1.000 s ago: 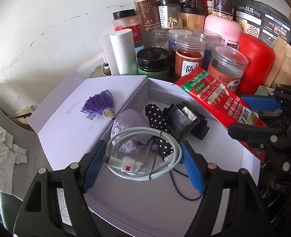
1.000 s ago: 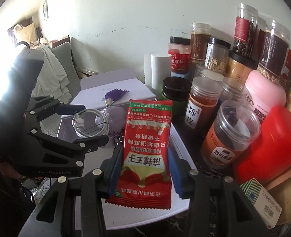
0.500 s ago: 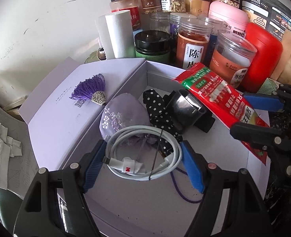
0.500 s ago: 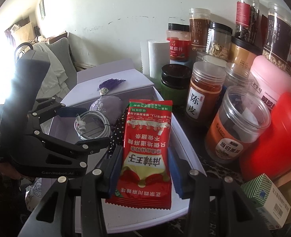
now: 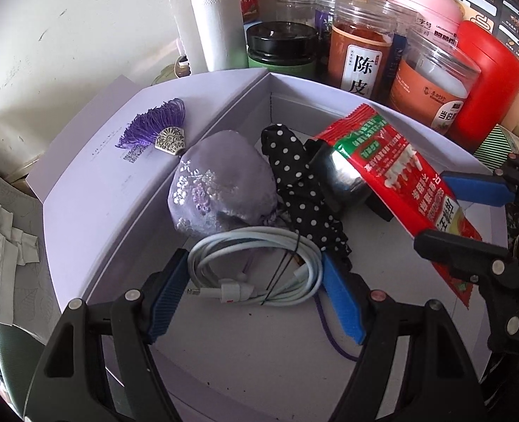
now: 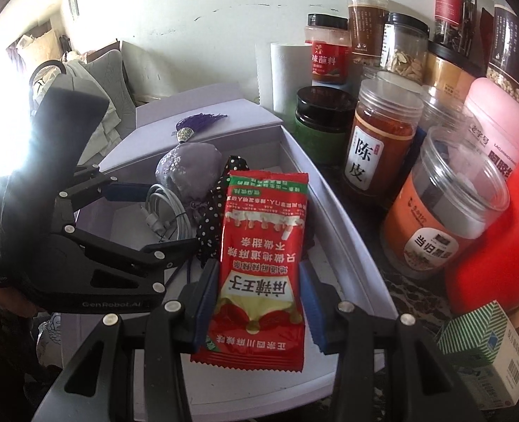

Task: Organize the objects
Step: 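Open the left gripper on the cable while the right gripper lowers the red packet into the box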

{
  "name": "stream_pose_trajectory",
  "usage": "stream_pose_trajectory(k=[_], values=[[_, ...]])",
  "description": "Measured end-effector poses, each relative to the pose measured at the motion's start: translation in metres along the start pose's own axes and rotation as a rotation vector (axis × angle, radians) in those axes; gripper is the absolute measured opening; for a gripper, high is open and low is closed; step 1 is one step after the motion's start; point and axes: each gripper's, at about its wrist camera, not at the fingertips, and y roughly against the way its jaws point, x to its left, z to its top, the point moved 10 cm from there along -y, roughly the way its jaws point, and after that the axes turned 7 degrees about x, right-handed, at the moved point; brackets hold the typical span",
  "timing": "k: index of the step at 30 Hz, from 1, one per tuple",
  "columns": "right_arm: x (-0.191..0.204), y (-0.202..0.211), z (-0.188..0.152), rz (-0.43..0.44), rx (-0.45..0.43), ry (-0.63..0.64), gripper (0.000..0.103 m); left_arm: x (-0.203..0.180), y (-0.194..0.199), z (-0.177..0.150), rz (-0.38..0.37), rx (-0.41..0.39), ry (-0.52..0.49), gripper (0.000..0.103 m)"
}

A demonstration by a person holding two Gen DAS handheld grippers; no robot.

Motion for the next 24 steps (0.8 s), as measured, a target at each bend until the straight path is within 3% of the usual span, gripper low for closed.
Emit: stream_pose_trajectory(k=[24], values=[[-0.003, -0.017, -0.005, -0.006, 0.06, -0.027, 0.048, -0.004, 0.004, -0.019, 0.028, 0.033, 0.012, 0.076]])
